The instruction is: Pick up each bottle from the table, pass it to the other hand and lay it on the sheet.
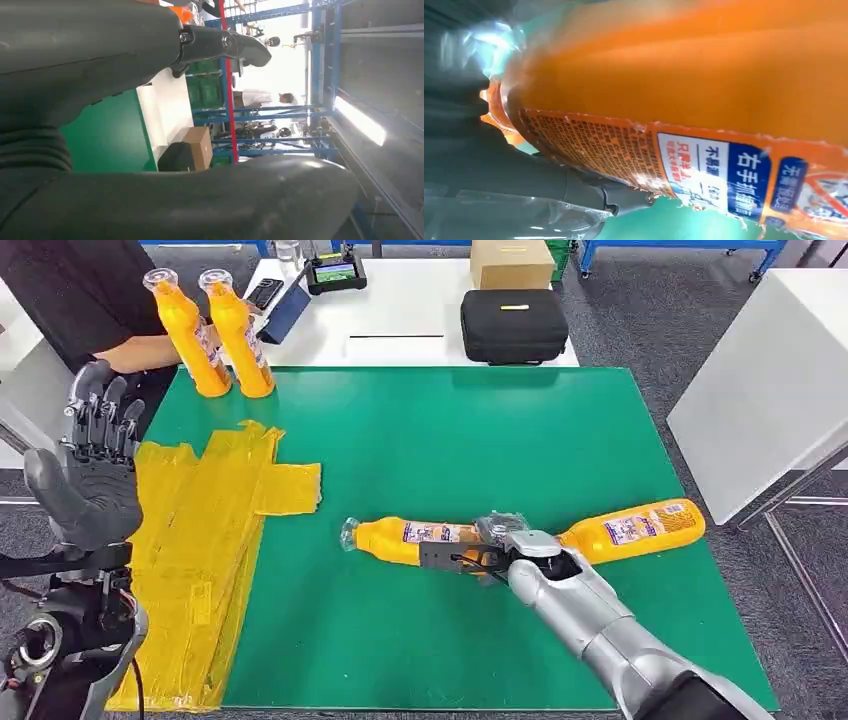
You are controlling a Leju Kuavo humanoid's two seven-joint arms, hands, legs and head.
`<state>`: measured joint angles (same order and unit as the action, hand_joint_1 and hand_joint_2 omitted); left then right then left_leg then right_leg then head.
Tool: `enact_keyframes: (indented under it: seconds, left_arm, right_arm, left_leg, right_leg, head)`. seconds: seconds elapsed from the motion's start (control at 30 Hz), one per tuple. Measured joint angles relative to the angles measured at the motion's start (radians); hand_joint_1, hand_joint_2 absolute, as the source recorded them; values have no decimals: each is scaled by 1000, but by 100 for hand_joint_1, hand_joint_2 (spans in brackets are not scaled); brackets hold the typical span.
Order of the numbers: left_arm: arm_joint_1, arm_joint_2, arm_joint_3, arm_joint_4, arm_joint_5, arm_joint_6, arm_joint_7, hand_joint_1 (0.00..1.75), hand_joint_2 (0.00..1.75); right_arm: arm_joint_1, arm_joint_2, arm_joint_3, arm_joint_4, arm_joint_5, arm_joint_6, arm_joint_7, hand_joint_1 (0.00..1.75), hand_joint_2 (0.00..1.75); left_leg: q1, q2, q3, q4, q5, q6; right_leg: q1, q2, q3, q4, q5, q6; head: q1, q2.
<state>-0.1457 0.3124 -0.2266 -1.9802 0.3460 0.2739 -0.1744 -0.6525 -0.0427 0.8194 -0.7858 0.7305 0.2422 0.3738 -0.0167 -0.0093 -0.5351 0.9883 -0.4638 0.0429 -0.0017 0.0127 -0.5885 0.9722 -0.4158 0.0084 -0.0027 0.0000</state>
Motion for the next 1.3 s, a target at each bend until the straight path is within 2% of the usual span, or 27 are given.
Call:
enact_keyframes:
  seconds: [0.33,0.43,0.8,1.13,1.17,1.3]
  left_arm:
    - [48,0,-2,-32,-5,-24,8,0,0]
    - [68,0,4,-32,58,-73,49,0,0]
    - [123,-8,44,-32,73,-116,55,0,0]
    - [137,-14,55,-32,75,-119,56,0,0]
    - [139,-14,55,-32,87,-129,58,0,175]
    - [155,-14,64,-32,170,-174,68,0,175]
  right_arm:
    - [35,-6,-7,-64,-5,-17,3,175,175]
    - [66,-16,-30,-135,-38,-14,10,175,175]
    - [176,-73,-159,-461,-145,-18,50,175,175]
    - [206,-96,-198,-566,-152,-22,50,175,175]
    - [211,-97,-202,-573,-163,-29,46,175,175]
    - [248,-96,-249,-659,-242,-81,33,175,175]
  left_leg:
    - [0,0,0,0,0,0]
    - [0,0,-1,0,0,0]
    - [0,0,-6,0,0,0]
    - [0,0,-6,0,0,0]
    - [0,0,-6,0,0,0]
    - [0,0,-7,0,0,0]
  right_leg:
    - [0,0,0,0,0,0]
    - [0,0,-1,0,0,0]
    - [0,0,-6,0,0,0]
    - [0,0,-6,0,0,0]
    - [0,0,-6,0,0,0]
    - [0,0,-7,0,0,0]
  head:
    - [0,0]
    - [0,0]
    - [0,0]
    - [0,0]
    - [0,0]
    - [0,0]
